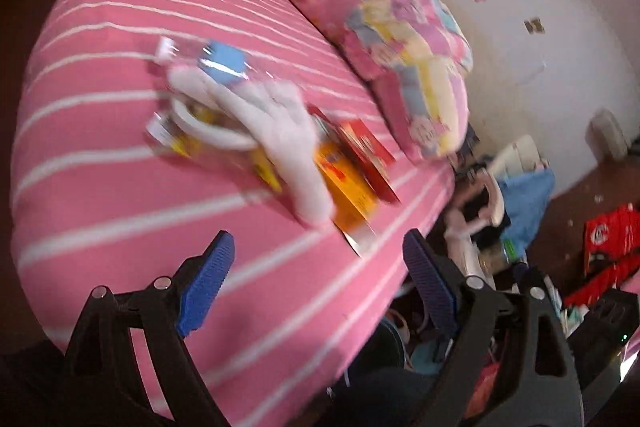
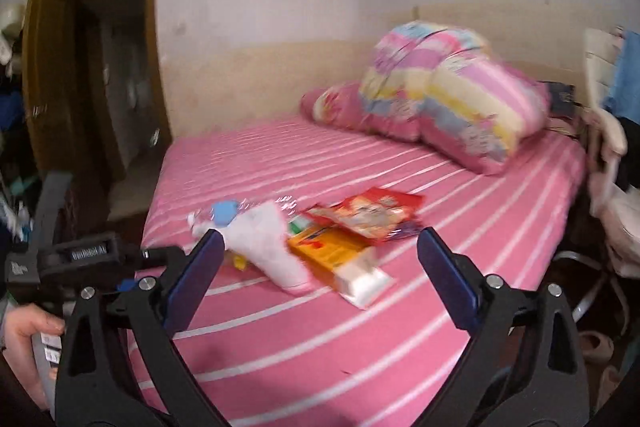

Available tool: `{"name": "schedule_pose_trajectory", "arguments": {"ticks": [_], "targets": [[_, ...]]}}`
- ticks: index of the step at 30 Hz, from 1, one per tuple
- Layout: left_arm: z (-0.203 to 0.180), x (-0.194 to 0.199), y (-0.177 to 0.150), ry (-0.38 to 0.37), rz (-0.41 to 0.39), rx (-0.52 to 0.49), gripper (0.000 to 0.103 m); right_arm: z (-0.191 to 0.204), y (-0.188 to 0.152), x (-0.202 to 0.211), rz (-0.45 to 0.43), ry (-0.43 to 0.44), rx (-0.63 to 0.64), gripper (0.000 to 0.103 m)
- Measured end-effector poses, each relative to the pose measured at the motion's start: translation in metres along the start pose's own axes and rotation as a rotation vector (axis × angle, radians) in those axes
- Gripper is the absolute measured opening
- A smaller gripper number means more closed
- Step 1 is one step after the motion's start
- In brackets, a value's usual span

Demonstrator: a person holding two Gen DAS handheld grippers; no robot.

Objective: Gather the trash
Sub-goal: 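Move both grippers back to the white cloth and tape roll, then grasp the white tape roll with the left gripper while the right grasps the white cloth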

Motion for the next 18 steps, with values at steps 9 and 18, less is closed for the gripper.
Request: {"name": "schedule_pose_trajectory", "arguments": {"ticks": [9,18], "targets": [[0.049,-0.024,0.045,-0.052,0.038,0.182,0.076,0.046,0.015,-0.094,0.018,0.106,0.094,0.096],[0.076,-0.061,0.076,-0.158,0.132,0.404,0.064,0.076,0.001,-0.150,0.060,0.140,0.282,0.095]]}}
Point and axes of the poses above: each gripper's, at about its wrist camera, not at the fingertips, and x roughly against the way its jaws point, z to its left, y to its top, the point moved 1 cm from there along -x, roughly the way its jaws point, and after that the axes turned 15 degrees about x, right-handed, at the moved point
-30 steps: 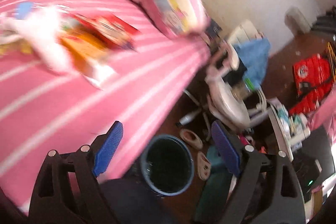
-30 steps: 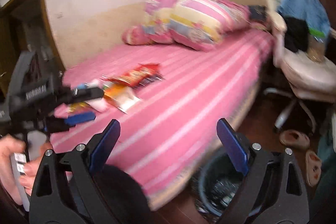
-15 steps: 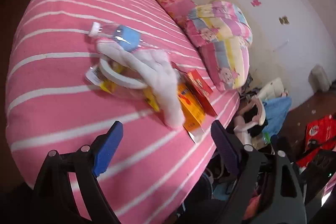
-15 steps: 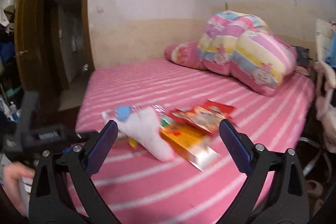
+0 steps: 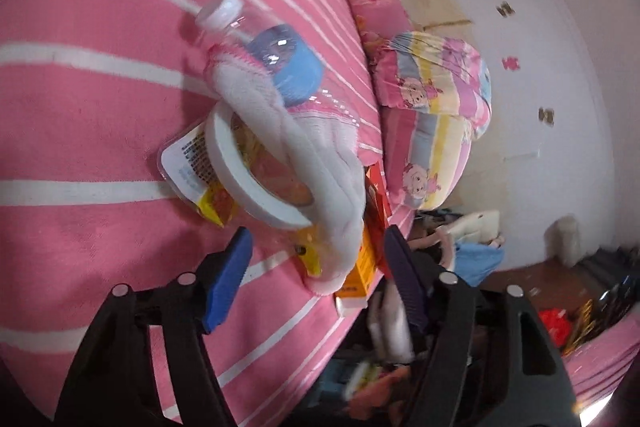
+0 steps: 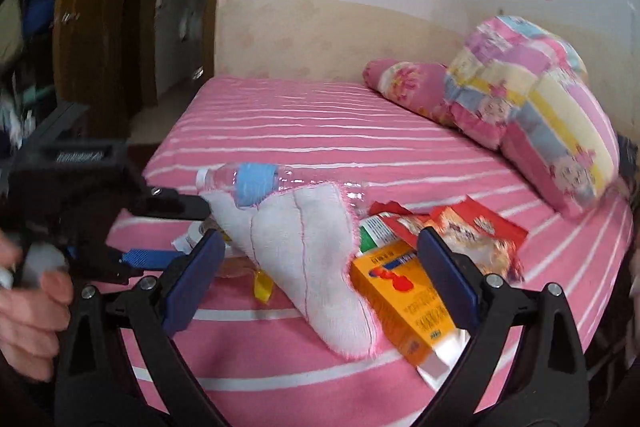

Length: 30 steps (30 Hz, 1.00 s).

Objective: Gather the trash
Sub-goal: 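Grasp the white tape roll with the left gripper while the right grasps the white cloth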

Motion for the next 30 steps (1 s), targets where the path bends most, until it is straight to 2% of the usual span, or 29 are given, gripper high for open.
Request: {"name": "schedule_pose_trajectory", "arguments": {"ticks": [4,8,10,14,18,20,24,26,30], "targets": [[0.005,-0.009,0.004,-0.033,0.036,0.055,0.061,0.011,-0.004,-0.021,0.043,0.025,0.073,0.087],[0.004,-0.019,0.007,-0.031,0.039,0.069,0.061,0.010,-0.010,-0.036,0.093,0.043,0.069,0.081],[0.006,-0.024,0.010,-0.035,0.045,0.096,0.055,0.010,-0.011,-0.041,0.100,0.044,0.072,0.081],[0.013,-0.033,0.013,-0.022,0.050,0.132,0.036,0.013,-0.016,-0.058,0.137,0.048,0.110,0.081],[0.012,-0.032,0.012,-0.018,0.030,0.126,0.027,0.017,-0.020,-0.071,0.178,0.067,0.137,0.078],[0.011,-0.029,0.012,-0.024,0.019,0.121,0.025,0.018,-0.021,-0.074,0.184,0.087,0.136,0.070],[0.012,-0.022,0.011,-0.025,-0.004,0.109,0.024,0.016,-0.020,-0.073,0.184,0.108,0.120,0.036],[0.014,-0.019,0.011,-0.023,-0.006,0.114,0.025,0.014,-0.019,-0.070,0.179,0.107,0.108,0.032],[0.016,-0.015,0.010,-0.007,-0.022,0.117,0.031,0.011,-0.018,-0.068,0.180,0.103,0.082,0.032]]}}
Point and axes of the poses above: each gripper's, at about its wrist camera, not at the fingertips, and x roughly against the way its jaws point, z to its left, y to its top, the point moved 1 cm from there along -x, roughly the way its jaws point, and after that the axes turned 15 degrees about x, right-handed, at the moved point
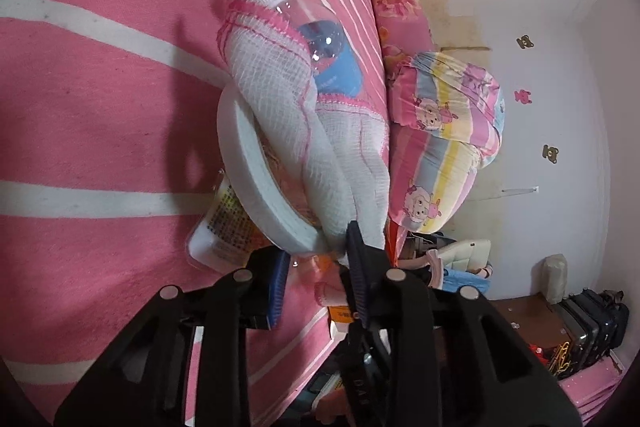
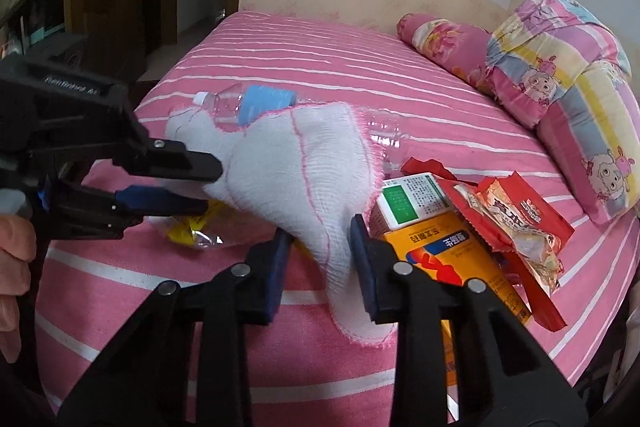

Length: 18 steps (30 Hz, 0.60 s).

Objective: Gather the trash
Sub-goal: 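Grasp the white tape roll with the left gripper while the right grasps the white cloth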

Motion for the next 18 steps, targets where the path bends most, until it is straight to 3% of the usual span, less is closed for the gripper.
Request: {"name": "schedule_pose_trajectory", "arguments": {"ticks": [5,8,11,14,17,18], "targets": [[0.000,0.014,0.000,0.012,-0.055,-0.007,0.046,-0.007,0.000,0.005,-0.016,-0.019,-0.044,0.035],[0.005,0.021,0.004,0.009,-0.075,0.010,0.046,-0.010,0.000,0.008,-0.031,-0.020,-0.062,0.034],[0.009,0.023,0.009,0.010,-0.086,0.020,0.040,-0.011,0.000,0.007,-0.027,-0.008,-0.076,0.024],[0.010,0.024,0.011,-0.002,-0.086,0.026,0.026,-0.010,0.003,0.012,-0.047,-0.019,-0.084,0.021],[0.006,0.026,0.010,-0.014,-0.091,0.011,0.022,-0.013,0.005,0.018,-0.073,-0.035,-0.091,0.018],[0.005,0.027,0.010,-0.017,-0.094,0.006,0.020,-0.014,0.006,0.022,-0.087,-0.045,-0.097,0.010]]}}
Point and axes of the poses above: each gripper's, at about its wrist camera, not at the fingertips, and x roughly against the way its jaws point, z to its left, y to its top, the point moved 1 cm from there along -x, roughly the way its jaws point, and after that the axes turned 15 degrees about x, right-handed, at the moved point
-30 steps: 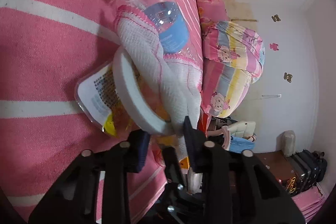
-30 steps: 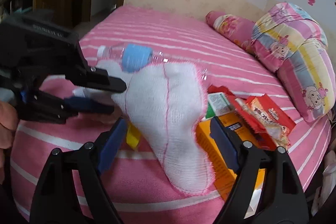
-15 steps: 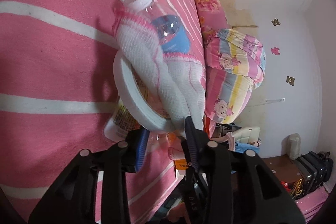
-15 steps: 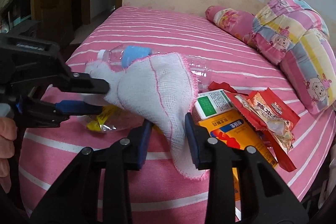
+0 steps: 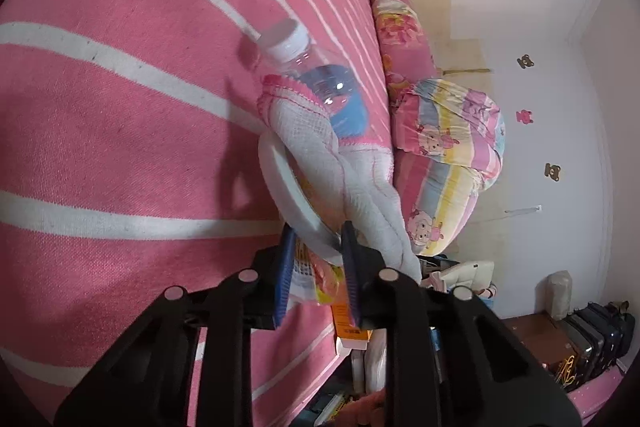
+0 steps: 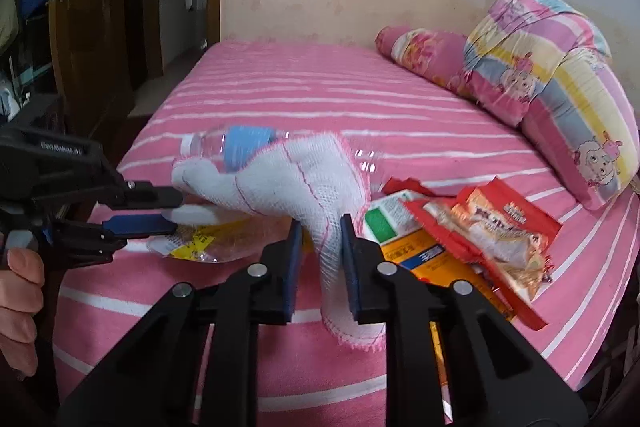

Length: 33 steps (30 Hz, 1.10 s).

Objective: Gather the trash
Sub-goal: 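Grasp the white tape roll with the left gripper while the right grasps the white cloth, then carry the tape roll and cloth in both grippers over the trash bin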

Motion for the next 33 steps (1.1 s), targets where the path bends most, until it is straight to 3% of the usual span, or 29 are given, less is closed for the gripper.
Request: {"name": "schedule_pose_trajectory", "arguments": {"ticks": [9,15,22,27,33], "targets": [[-0.005,0.010,0.000,-0.026,-0.018,-0.033,0.010,-0.013,0.007,0.022,-0.055,-0.041,-0.057,0.007],[-0.022,0.020,-0.008,-0.053,-0.036,-0.111,0.009,-0.018,0.015,0.051,-0.156,-0.075,-0.088,0.007],[-0.022,0.039,-0.019,-0.100,-0.034,-0.109,0.009,-0.021,0.022,0.091,-0.236,-0.105,-0.111,0.007],[-0.026,0.062,-0.043,-0.145,-0.039,-0.146,0.009,-0.016,0.020,0.126,-0.277,-0.125,-0.112,0.007],[-0.038,0.089,-0.090,-0.195,-0.030,-0.209,0.009,-0.023,0.007,0.189,-0.336,-0.111,-0.235,0.007]]}}
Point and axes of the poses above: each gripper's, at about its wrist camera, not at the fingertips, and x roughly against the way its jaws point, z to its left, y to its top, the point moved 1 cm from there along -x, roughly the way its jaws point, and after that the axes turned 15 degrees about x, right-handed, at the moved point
